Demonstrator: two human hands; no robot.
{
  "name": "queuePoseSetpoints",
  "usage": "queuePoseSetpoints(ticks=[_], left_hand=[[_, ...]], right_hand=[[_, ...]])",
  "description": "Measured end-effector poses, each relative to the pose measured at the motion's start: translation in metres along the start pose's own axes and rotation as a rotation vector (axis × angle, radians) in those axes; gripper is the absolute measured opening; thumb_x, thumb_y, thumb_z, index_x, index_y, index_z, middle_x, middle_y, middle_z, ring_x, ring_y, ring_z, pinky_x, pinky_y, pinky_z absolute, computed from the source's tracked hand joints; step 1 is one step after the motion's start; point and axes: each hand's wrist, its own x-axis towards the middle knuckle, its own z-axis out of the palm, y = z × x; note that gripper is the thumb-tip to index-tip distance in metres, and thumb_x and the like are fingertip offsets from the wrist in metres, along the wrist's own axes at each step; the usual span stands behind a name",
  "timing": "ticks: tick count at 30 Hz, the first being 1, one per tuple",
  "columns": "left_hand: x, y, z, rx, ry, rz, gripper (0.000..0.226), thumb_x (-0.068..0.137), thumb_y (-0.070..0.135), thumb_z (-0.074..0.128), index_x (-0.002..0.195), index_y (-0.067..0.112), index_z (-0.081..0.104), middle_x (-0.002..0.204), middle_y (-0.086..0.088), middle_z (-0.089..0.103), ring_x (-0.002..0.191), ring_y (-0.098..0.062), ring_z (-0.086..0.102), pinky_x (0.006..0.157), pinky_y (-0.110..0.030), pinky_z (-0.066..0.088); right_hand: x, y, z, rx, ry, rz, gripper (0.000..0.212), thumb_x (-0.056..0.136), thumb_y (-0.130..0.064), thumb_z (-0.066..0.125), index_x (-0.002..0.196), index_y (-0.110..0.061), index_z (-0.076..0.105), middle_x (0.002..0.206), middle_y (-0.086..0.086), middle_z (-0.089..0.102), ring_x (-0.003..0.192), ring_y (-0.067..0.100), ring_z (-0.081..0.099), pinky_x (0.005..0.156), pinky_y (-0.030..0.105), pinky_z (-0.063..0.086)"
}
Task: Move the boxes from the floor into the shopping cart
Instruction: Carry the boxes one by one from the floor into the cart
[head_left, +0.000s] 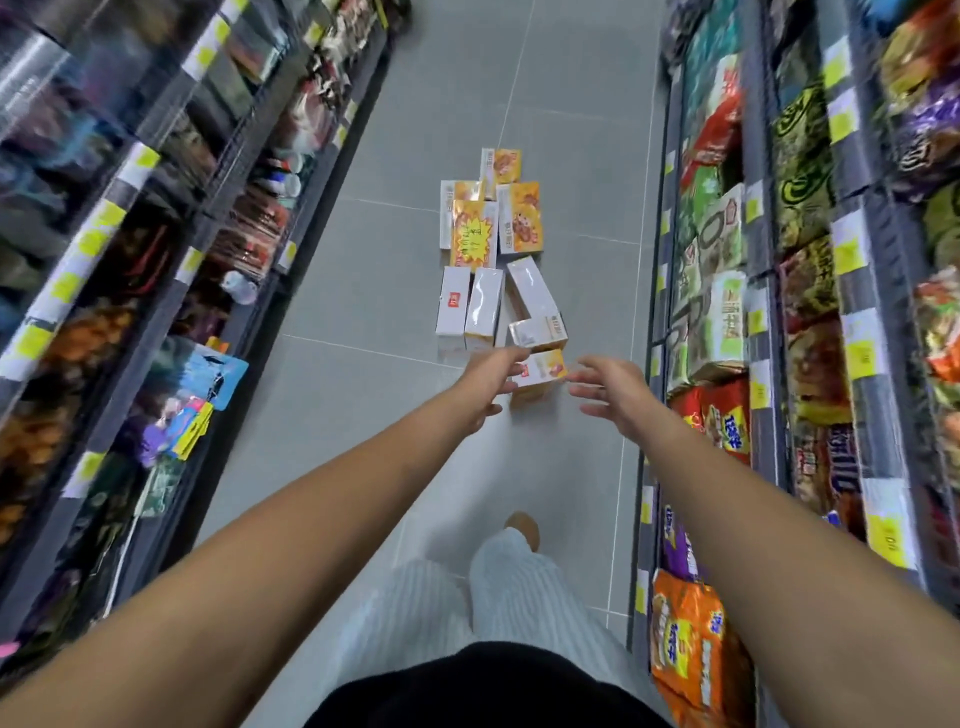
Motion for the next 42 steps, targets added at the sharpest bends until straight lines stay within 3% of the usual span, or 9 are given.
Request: queuePoseSetpoints(ticks=[10, 14, 19, 25, 29, 35, 38, 40, 42], left_hand=[[0.097, 0.055, 0.012, 0.029, -0.009, -0.108, 0.041, 0.095, 0.033, 0.047, 0.133, 0.017, 0.049, 0.122, -0.001, 0.055, 0.112, -0.019, 0.051, 0.092, -0.036, 0.033], [0.162, 0.069, 0.009, 0.048, -0.029, -0.173, 0.043, 0.094, 0.030, 0.048, 0.135, 0.017, 0.049, 0.125, -0.002, 0.055, 0.116, -0.019, 0.050, 0.091, -0.035, 0.034], [0.245, 0.069, 0.013, 0.147, -0.054, -0.215, 0.041, 0.095, 0.026, 0.050, 0.134, 0.013, 0.050, 0.122, 0.000, 0.053, 0.106, -0.021, 0.049, 0.084, -0.032, 0.035], [0.343, 0.039, 0.017, 0.141, -0.075, -0.305, 0.042, 0.096, 0.027, 0.050, 0.134, 0.009, 0.049, 0.135, -0.010, 0.052, 0.122, -0.028, 0.048, 0.091, -0.028, 0.035], [0.398, 0.012, 0.013, 0.106, -0.044, -0.385, 0.040, 0.095, 0.026, 0.052, 0.129, 0.005, 0.054, 0.131, -0.011, 0.058, 0.119, -0.031, 0.055, 0.103, -0.041, 0.044], [0.481, -0.052, 0.015, 0.049, 0.038, -0.458, 0.032, 0.095, 0.029, 0.055, 0.121, 0.011, 0.055, 0.116, 0.000, 0.066, 0.088, -0.014, 0.062, 0.076, -0.023, 0.054], [0.511, -0.077, 0.027, -0.014, 0.036, -0.500, 0.029, 0.097, 0.031, 0.050, 0.119, 0.012, 0.053, 0.115, 0.000, 0.064, 0.082, -0.010, 0.061, 0.062, -0.018, 0.052], [0.529, -0.088, 0.039, -0.045, 0.057, -0.516, 0.032, 0.098, 0.032, 0.049, 0.125, 0.016, 0.048, 0.113, 0.002, 0.062, 0.080, -0.007, 0.059, 0.052, -0.013, 0.047], [0.551, -0.105, 0.050, -0.026, 0.077, -0.499, 0.037, 0.096, 0.035, 0.052, 0.127, 0.016, 0.046, 0.114, 0.005, 0.062, 0.089, -0.011, 0.062, 0.063, -0.017, 0.050]], right_hand=[[0.086, -0.046, -0.001, -0.020, 0.016, 0.111, 0.019, 0.097, -0.022, 0.051, 0.111, -0.014, 0.059, 0.102, 0.008, 0.066, 0.091, 0.021, 0.058, 0.071, 0.031, 0.045], [0.141, -0.054, 0.008, -0.057, 0.074, 0.201, 0.021, 0.098, -0.021, 0.050, 0.115, -0.013, 0.059, 0.124, 0.014, 0.064, 0.112, 0.031, 0.061, 0.093, 0.043, 0.050], [0.217, -0.046, 0.025, -0.077, 0.064, 0.294, 0.020, 0.097, -0.021, 0.051, 0.115, -0.013, 0.056, 0.098, 0.004, 0.063, 0.088, 0.019, 0.057, 0.069, 0.030, 0.046], [0.319, -0.028, 0.042, -0.084, 0.073, 0.367, 0.010, 0.097, -0.020, 0.051, 0.104, -0.014, 0.056, 0.093, 0.003, 0.062, 0.095, 0.022, 0.056, 0.093, 0.042, 0.045], [0.373, -0.007, 0.046, -0.109, 0.088, 0.432, 0.010, 0.098, -0.020, 0.050, 0.089, -0.019, 0.054, 0.088, -0.001, 0.060, 0.084, 0.015, 0.053, 0.091, 0.040, 0.043], [0.445, 0.046, 0.041, -0.221, 0.110, 0.453, 0.002, 0.099, -0.015, 0.050, 0.098, -0.016, 0.049, 0.080, -0.006, 0.051, 0.071, 0.005, 0.047, 0.071, 0.027, 0.042], [0.477, 0.079, 0.038, -0.267, 0.087, 0.473, 0.027, 0.099, -0.016, 0.050, 0.126, -0.015, 0.045, 0.100, -0.001, 0.056, 0.087, 0.013, 0.054, 0.062, 0.022, 0.041], [0.500, 0.101, 0.036, -0.339, 0.107, 0.451, 0.049, 0.097, -0.021, 0.053, 0.141, -0.012, 0.036, 0.123, 0.004, 0.052, 0.110, 0.021, 0.053, 0.085, 0.031, 0.049], [0.522, 0.121, 0.035, -0.426, 0.115, 0.421, 0.063, 0.094, -0.030, 0.055, 0.148, -0.012, 0.029, 0.140, 0.012, 0.044, 0.127, 0.030, 0.047, 0.101, 0.042, 0.046]])
